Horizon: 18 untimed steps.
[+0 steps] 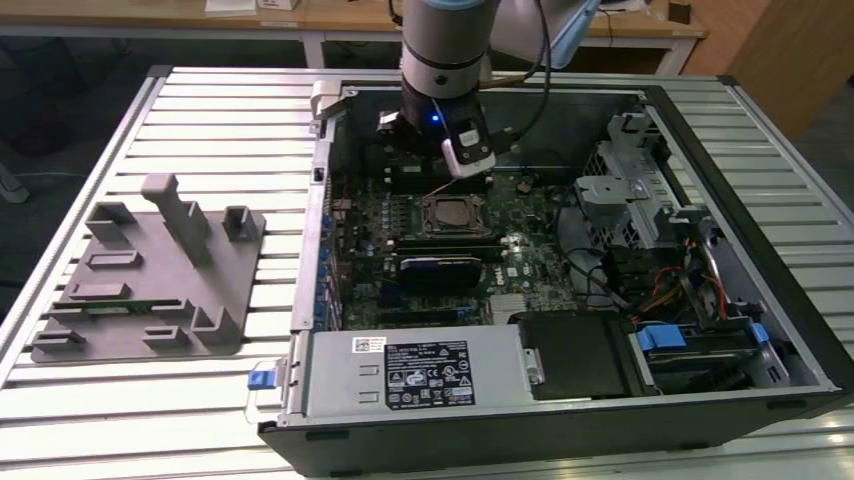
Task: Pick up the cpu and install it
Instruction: 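Install the first cpu locking lever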
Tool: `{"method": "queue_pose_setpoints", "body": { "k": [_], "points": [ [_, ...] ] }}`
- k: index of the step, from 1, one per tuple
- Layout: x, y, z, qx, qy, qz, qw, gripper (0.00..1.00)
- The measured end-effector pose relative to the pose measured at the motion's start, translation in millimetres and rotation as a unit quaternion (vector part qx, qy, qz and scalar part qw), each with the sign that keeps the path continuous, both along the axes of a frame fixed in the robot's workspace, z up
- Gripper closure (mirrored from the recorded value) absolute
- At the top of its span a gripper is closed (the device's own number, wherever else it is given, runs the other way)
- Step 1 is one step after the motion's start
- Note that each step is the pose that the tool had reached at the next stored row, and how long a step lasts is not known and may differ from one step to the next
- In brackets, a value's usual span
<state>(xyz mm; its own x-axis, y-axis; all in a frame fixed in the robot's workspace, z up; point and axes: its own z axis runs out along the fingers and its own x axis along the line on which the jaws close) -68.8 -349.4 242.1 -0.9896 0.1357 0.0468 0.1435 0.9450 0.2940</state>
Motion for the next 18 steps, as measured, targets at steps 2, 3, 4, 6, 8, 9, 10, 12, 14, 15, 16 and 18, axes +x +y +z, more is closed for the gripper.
{"method": "queue_pose_setpoints", "body": {
  "k": [2,3,4,6,8,9,10,12,14,15,16,18],
  "points": [
    [1.9,-0.1,0.0,0.0,0.0001,0.0,1.0,0.89],
    [1.9,-0.1,0.0,0.0,0.0,0.0,1.0,0.89],
    [2.0,0.0,0.0,0.0001,0.0,0.0,1.0,0.89],
    [2.2,0.0,0.0,0.0,0.0,0.0,1.0,0.89],
    [2.3,0.0,0.0,-0.0001,0.0,0.0,1.0,0.89],
    [2.3,0.0,-0.1,-0.0004,0.0,0.0,1.0,0.89],
    [2.3,0.0,-0.1,-0.0006,0.0,-0.001,1.0,0.89],
    [2.3,0.0,-0.8,-0.0006,-0.0005,-0.003,1.0,0.89],
    [2.4,0.0,-1.9,-0.0006,-0.001,-0.005,1.0,0.89],
    [2.4,-0.1,-2.2,-0.0007,-0.0013,-0.006,1.0,0.89],
    [2.5,-0.1,-2.6,-0.0007,-0.0016,-0.007,1.0,0.89],
    [2.5,-0.1,-3.3,-0.0006,-0.0025,-0.009,1.0,0.89]
  ]
}}
